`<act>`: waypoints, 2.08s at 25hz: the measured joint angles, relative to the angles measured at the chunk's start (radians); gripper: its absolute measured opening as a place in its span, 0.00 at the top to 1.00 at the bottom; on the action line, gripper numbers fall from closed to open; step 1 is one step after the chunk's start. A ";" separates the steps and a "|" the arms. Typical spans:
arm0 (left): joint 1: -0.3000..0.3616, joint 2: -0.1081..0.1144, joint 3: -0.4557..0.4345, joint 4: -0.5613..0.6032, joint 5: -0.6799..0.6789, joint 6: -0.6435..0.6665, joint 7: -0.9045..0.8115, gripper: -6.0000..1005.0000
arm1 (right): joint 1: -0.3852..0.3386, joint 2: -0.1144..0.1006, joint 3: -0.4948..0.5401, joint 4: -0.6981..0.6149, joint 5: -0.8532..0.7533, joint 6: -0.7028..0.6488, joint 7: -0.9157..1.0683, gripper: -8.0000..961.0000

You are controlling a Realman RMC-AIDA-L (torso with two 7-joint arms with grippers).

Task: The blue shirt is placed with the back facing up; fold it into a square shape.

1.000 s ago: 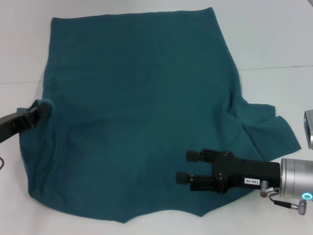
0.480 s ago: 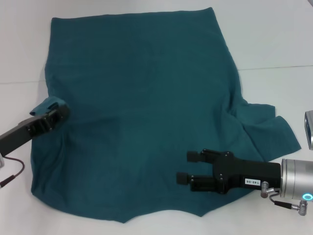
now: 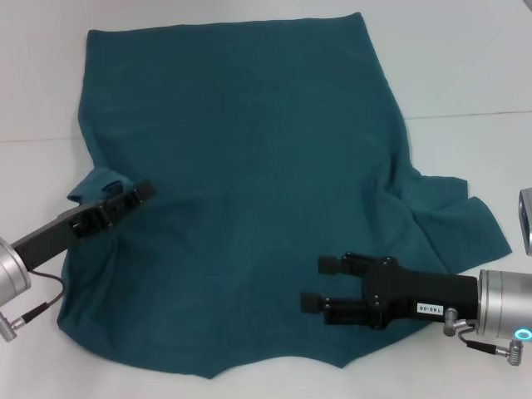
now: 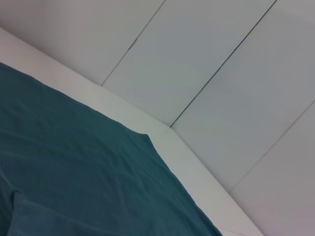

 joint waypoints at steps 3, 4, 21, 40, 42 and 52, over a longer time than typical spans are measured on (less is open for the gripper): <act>0.003 0.000 0.000 0.004 0.000 0.006 0.011 0.50 | 0.001 0.000 0.001 0.000 0.000 0.000 0.000 0.05; 0.004 0.000 0.000 0.005 0.000 0.011 0.018 0.45 | 0.001 0.000 0.002 0.000 0.000 0.000 0.000 0.05; -0.004 -0.001 0.050 0.003 0.002 0.129 0.244 0.10 | 0.002 0.000 0.007 0.000 0.000 0.000 0.003 0.05; 0.030 0.002 0.026 0.067 0.001 -0.052 0.292 0.10 | 0.010 -0.002 0.009 -0.028 0.039 0.012 0.125 0.05; 0.032 0.002 0.026 0.068 0.001 -0.054 0.292 0.10 | 0.011 -0.002 0.009 -0.028 0.045 0.014 0.124 0.05; -0.002 0.000 0.031 0.015 -0.001 -0.219 0.291 0.10 | 0.011 0.000 0.010 -0.023 0.055 0.037 0.120 0.05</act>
